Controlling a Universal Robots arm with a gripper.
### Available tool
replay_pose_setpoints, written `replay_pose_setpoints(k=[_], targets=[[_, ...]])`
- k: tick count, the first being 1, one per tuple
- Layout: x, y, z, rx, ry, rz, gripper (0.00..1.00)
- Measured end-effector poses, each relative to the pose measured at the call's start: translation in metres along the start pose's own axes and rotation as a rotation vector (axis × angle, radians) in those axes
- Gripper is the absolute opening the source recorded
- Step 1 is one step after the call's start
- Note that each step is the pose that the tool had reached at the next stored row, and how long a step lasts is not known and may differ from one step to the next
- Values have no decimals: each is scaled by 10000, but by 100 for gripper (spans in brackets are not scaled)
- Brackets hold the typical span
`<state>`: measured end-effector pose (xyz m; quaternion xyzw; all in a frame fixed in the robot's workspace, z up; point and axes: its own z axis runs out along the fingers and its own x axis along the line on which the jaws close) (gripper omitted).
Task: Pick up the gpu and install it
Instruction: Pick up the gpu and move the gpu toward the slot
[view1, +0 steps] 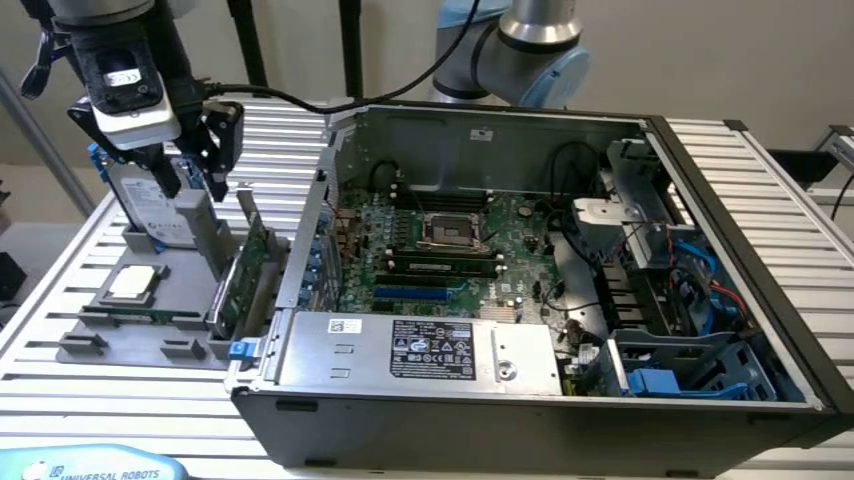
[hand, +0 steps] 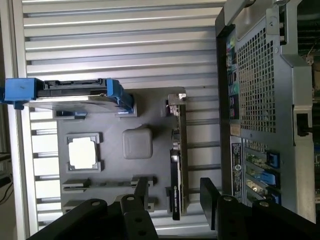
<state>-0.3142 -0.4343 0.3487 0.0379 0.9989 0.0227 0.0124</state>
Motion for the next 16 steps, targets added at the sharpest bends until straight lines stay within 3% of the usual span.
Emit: replay_pose_setpoints(k=[9, 16], targets=[[-12, -198, 156, -3, -50, 48, 54], [-63, -221, 283, -2, -51, 51, 54]])
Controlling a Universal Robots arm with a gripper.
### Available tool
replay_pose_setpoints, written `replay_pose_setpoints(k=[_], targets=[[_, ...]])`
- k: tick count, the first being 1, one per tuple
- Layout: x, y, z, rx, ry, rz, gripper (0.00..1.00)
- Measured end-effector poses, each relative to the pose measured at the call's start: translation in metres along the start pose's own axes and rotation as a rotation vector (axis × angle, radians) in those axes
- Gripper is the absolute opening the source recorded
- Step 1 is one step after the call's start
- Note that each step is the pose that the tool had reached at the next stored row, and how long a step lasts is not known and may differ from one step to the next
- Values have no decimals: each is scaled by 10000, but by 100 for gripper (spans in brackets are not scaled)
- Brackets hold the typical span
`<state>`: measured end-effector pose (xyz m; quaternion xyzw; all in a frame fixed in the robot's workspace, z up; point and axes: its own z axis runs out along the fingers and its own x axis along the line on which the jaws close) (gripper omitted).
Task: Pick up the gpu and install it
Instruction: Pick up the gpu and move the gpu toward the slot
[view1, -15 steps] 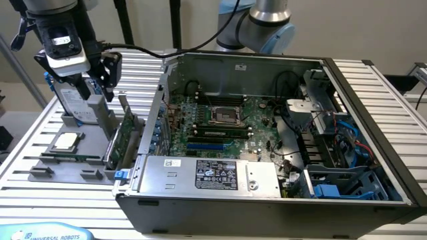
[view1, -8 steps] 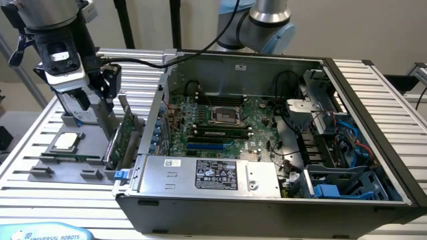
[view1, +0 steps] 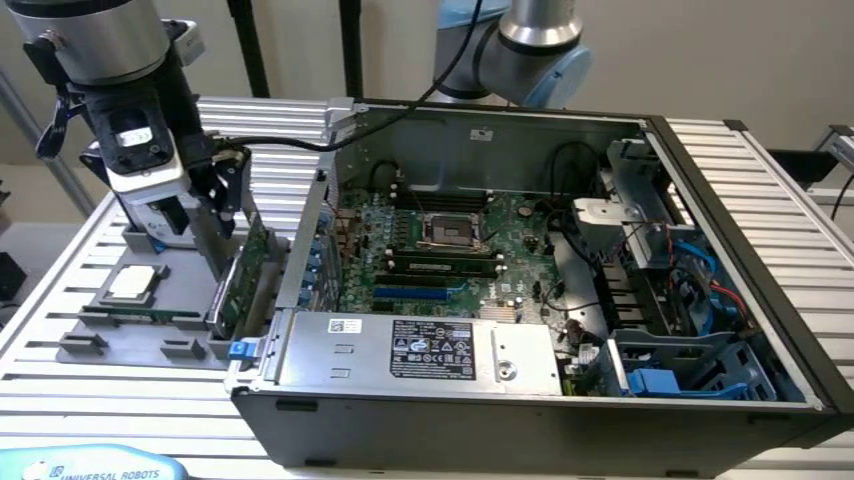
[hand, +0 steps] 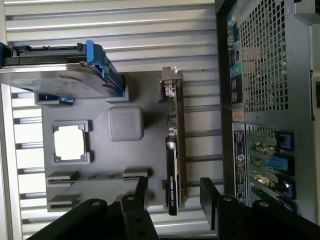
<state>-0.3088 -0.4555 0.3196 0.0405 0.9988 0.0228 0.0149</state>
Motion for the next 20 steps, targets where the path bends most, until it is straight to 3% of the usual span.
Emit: replay_pose_setpoints(k=[7, 20], targets=[[-53, -4, 129, 0, -1, 8, 54], [-49, -2, 366, 2, -4, 89, 54]])
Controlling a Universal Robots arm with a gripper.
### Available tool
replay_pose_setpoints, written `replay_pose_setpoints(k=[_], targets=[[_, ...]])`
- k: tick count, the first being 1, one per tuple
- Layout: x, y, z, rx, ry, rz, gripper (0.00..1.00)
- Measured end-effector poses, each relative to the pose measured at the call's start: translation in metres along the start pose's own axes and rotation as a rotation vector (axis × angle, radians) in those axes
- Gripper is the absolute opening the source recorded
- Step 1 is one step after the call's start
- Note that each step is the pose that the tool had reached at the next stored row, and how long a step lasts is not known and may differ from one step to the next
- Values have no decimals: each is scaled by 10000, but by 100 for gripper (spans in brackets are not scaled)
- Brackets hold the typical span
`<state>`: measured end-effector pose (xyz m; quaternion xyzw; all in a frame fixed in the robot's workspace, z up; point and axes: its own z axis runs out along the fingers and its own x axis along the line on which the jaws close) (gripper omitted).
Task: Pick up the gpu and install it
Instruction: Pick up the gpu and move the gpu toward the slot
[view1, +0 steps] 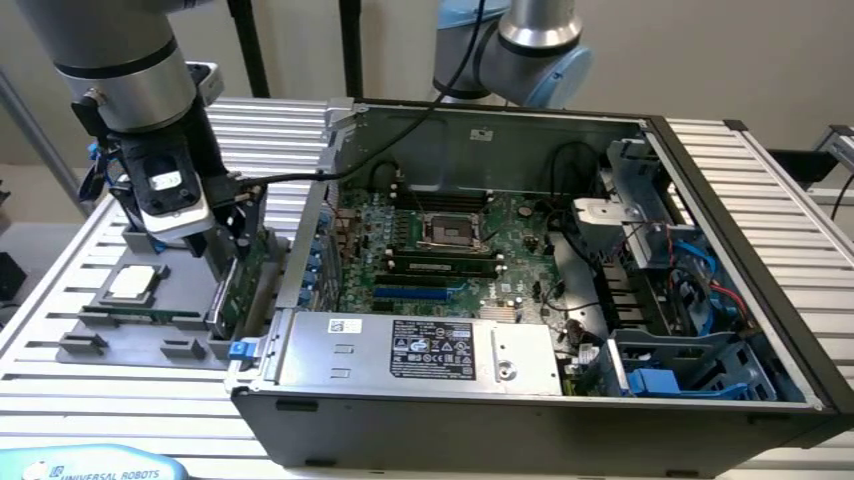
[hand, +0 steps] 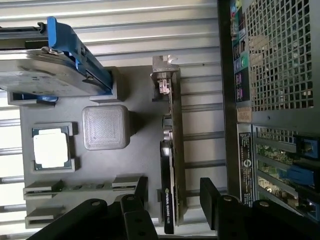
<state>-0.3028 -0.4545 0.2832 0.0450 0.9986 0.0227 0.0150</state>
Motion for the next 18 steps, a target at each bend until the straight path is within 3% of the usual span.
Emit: replay_pose_setpoints(k=[9, 11, 14, 18], targets=[[14, 41, 166, -1, -3, -1, 54], [31, 46, 203, -3, -25, -2, 54], [59, 52, 253, -10, -104, -6, 54], [84, 58, 306, -23, -257, -12, 54]])
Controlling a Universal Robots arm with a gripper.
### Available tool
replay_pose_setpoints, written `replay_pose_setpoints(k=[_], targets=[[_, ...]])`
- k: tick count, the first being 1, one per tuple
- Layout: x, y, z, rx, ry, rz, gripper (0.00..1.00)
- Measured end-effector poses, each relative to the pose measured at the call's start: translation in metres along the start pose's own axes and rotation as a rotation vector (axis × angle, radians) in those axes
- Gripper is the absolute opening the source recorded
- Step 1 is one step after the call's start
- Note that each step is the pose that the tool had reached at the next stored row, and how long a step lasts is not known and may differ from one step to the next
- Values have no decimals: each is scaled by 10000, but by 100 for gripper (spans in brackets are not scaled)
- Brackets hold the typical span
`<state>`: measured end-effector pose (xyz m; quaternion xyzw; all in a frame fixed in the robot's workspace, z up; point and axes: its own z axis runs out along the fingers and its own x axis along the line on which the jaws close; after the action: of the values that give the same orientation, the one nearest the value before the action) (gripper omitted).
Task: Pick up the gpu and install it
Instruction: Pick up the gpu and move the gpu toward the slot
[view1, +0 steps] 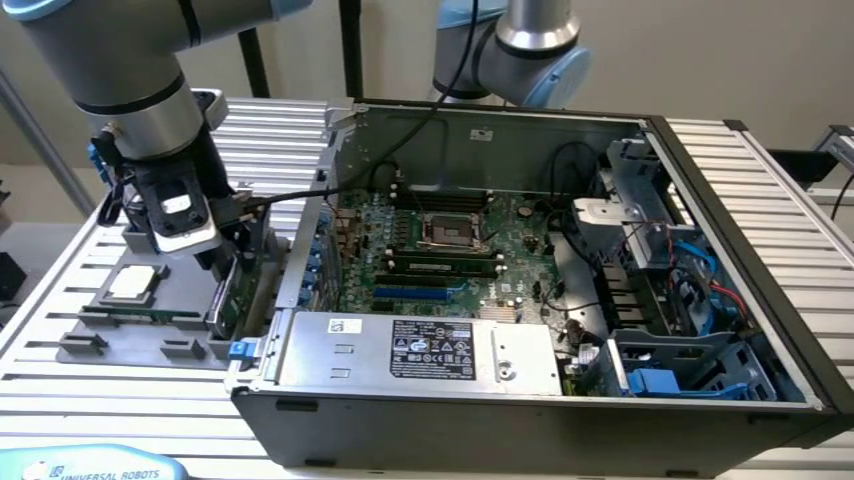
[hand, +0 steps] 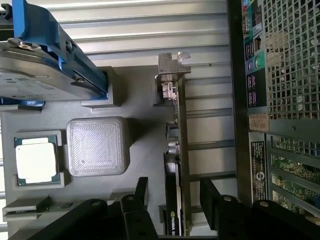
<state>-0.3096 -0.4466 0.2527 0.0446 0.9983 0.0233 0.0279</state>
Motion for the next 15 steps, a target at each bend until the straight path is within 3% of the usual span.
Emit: replay_pose_setpoints(k=[6, 10, 15], targets=[[29, -3, 76, -33, -233, -10, 54], [41, -4, 99, -69, -248, -4, 54], [54, -3, 114, -64, -255, 129, 54]])
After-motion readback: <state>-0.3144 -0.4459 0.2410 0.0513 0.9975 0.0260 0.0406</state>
